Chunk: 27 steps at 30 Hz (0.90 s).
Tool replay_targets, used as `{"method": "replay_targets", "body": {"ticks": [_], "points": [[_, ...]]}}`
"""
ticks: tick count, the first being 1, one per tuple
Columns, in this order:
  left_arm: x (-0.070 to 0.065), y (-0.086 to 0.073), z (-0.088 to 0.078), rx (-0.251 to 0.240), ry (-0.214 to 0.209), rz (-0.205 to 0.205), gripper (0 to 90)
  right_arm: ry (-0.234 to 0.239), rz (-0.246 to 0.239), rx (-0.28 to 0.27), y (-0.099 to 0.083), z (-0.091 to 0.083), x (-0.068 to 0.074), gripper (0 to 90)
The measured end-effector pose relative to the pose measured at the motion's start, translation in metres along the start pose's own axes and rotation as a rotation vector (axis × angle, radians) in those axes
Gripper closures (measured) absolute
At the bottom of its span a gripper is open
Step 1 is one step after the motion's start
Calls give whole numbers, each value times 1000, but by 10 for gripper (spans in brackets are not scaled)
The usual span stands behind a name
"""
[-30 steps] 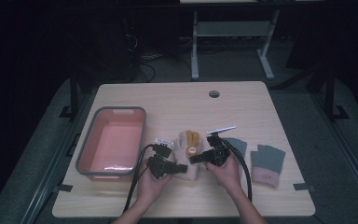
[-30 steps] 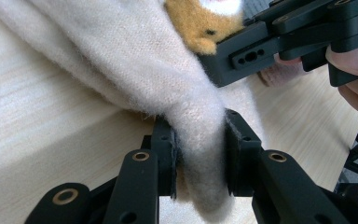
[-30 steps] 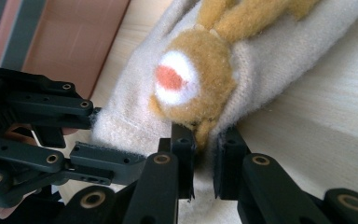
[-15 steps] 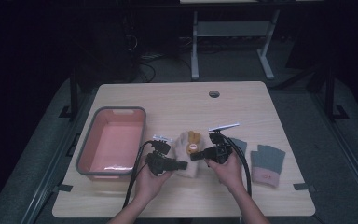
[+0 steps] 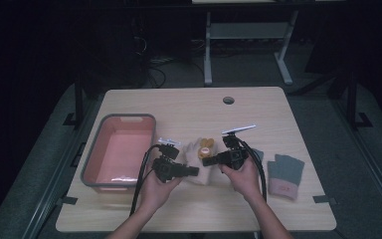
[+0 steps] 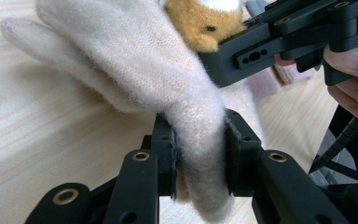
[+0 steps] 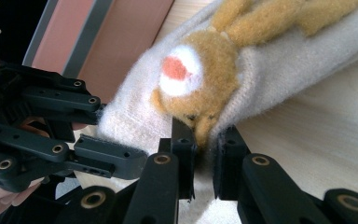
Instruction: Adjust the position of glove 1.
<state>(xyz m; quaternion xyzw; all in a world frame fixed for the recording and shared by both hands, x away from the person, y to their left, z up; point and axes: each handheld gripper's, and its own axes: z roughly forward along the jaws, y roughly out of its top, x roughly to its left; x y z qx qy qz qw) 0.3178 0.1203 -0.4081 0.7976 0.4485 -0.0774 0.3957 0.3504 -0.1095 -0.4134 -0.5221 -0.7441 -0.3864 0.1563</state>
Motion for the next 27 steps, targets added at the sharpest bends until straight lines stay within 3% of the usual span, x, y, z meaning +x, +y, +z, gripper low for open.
{"method": "replay_targets", "body": {"ticks": [27], "points": [[2,25,-34,-27,-43,27,694,4,-52,-7,28,-17,29,812]]}}
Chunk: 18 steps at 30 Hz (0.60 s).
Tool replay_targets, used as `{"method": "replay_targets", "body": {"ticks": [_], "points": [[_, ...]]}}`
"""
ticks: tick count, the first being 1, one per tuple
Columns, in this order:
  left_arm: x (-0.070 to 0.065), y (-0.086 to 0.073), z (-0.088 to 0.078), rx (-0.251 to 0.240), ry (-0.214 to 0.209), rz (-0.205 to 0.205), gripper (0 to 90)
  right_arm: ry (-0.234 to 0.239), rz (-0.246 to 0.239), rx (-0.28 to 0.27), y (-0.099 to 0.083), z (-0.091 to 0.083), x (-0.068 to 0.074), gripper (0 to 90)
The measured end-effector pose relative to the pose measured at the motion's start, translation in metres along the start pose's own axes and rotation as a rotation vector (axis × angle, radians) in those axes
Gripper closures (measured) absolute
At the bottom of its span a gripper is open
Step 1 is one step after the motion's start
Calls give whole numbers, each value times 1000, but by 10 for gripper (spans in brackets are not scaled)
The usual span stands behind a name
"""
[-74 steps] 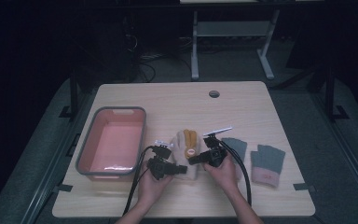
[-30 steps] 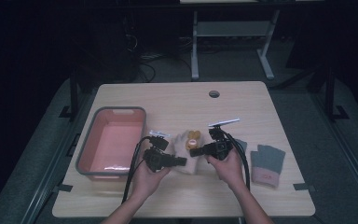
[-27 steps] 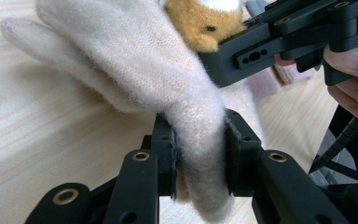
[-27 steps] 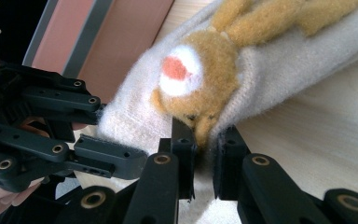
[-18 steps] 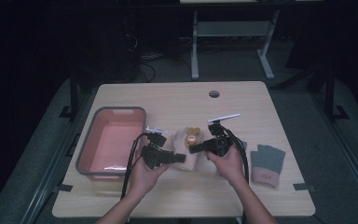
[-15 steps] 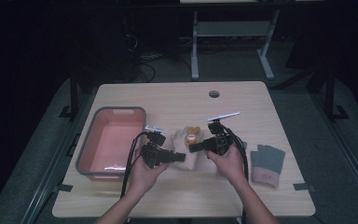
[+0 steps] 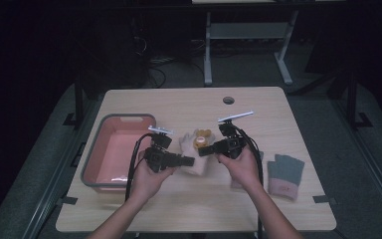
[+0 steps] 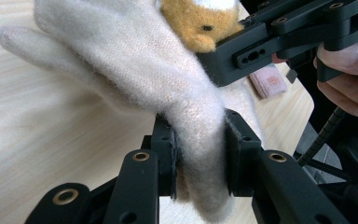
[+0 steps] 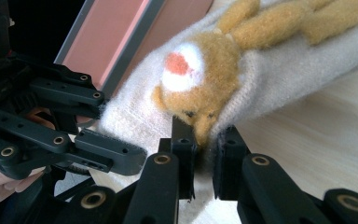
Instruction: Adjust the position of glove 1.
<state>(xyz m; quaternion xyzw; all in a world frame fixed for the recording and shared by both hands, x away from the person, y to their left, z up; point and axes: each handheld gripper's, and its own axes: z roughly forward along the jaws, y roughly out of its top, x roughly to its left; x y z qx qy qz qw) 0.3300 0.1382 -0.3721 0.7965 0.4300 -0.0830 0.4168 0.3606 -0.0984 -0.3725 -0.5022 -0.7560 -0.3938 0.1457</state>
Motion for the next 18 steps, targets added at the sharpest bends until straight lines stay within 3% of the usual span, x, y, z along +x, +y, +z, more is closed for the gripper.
{"method": "replay_targets", "body": {"ticks": [18], "points": [[6,17,-31,-27,-9,1,694,8,-48,1,29,-3,25,812]]}}
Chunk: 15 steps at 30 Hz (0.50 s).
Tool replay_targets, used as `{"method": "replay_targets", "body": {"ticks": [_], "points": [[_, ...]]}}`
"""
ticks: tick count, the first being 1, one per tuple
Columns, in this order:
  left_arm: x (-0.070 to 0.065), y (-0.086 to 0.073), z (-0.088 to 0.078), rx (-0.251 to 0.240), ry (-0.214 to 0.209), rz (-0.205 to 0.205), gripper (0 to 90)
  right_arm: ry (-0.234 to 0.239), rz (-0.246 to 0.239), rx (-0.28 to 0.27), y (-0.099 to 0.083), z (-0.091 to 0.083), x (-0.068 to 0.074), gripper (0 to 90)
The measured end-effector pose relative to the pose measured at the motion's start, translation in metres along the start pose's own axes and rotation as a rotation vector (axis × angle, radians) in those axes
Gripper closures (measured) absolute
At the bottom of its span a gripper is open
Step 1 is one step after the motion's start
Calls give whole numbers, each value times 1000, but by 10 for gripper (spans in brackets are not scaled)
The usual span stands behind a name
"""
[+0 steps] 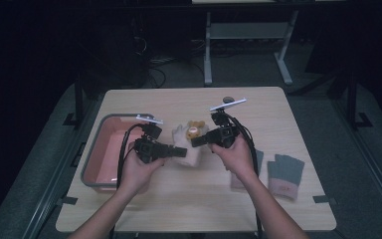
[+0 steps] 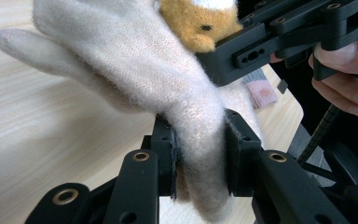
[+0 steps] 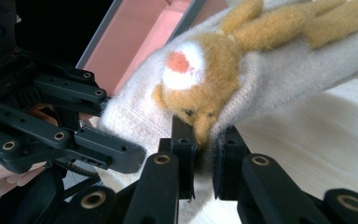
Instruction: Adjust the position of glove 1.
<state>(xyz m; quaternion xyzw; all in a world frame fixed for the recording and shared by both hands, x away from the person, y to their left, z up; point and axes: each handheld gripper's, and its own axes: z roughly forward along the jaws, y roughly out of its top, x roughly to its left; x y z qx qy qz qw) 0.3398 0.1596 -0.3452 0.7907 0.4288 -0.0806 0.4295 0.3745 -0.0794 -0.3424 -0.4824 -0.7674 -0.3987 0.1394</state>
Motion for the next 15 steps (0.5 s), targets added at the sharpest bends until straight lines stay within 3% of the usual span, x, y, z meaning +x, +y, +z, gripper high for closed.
{"method": "replay_targets", "body": {"ticks": [15], "points": [[-1,16,-24,-7,17,19,694,18,-20,-6,21,-3,16,812]]}}
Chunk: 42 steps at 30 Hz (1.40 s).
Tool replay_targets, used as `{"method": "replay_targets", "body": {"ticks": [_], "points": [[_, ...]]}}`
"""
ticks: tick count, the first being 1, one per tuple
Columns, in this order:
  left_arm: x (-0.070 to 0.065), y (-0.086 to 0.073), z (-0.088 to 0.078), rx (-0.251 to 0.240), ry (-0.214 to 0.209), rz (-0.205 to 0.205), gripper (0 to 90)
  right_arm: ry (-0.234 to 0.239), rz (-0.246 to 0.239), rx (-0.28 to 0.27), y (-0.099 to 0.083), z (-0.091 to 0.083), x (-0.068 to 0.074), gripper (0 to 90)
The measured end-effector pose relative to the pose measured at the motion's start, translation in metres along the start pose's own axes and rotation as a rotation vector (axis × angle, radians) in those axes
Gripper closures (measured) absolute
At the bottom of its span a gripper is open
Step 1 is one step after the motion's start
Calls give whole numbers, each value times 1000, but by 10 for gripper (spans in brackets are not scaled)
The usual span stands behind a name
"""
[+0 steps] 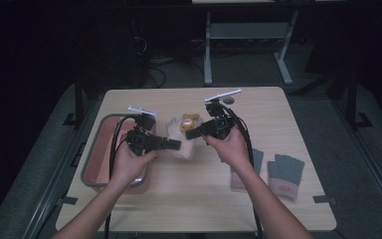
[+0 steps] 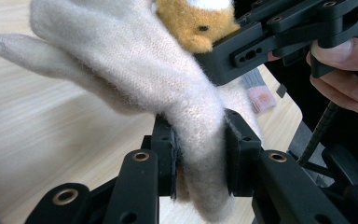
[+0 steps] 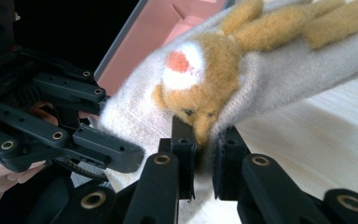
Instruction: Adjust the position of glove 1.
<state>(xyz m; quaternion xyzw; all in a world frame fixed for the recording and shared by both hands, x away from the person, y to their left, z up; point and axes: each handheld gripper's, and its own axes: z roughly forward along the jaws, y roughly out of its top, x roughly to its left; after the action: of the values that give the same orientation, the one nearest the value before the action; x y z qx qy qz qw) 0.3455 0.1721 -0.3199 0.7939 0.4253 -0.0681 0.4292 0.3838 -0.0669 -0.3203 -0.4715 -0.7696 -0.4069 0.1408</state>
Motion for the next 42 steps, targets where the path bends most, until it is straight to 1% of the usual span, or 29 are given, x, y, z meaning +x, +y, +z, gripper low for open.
{"method": "replay_targets", "body": {"ticks": [2,3,4,7,11,12,15,21,22,27,29,33,37,40,42], "points": [[1,2,-4,2,-1,4,694,2,-5,0,3,0,2,812],[1,3,-6,-5,-2,-5,694,2,-4,1,4,0,4,811],[3,4,-8,-5,-4,2,694,3,-9,-1,6,0,6,811],[5,6,-14,-8,-7,-1,694,10,-16,-1,11,1,9,811],[7,9,-23,-13,3,5,694,14,-31,-3,18,4,15,811],[8,10,-25,-16,4,0,694,18,-32,-4,20,5,17,811],[10,13,-32,-15,3,8,694,22,-42,-4,25,6,22,811],[14,17,-44,-22,5,1,693,27,-58,-9,36,7,31,811],[14,17,-46,-29,7,-2,693,26,-59,-10,37,8,33,811],[20,16,-56,-36,11,-9,693,39,-64,-7,43,14,39,811],[22,16,-60,-38,14,-10,693,38,-72,-4,46,17,42,811],[27,14,-69,-48,20,-15,693,46,-81,1,52,24,49,810],[33,12,-78,-48,29,-15,693,53,-90,2,56,32,55,810],[37,9,-84,-51,40,-21,693,60,-94,10,59,39,60,810],[39,7,-88,-51,43,-34,693,66,-96,13,61,43,62,811]]}}
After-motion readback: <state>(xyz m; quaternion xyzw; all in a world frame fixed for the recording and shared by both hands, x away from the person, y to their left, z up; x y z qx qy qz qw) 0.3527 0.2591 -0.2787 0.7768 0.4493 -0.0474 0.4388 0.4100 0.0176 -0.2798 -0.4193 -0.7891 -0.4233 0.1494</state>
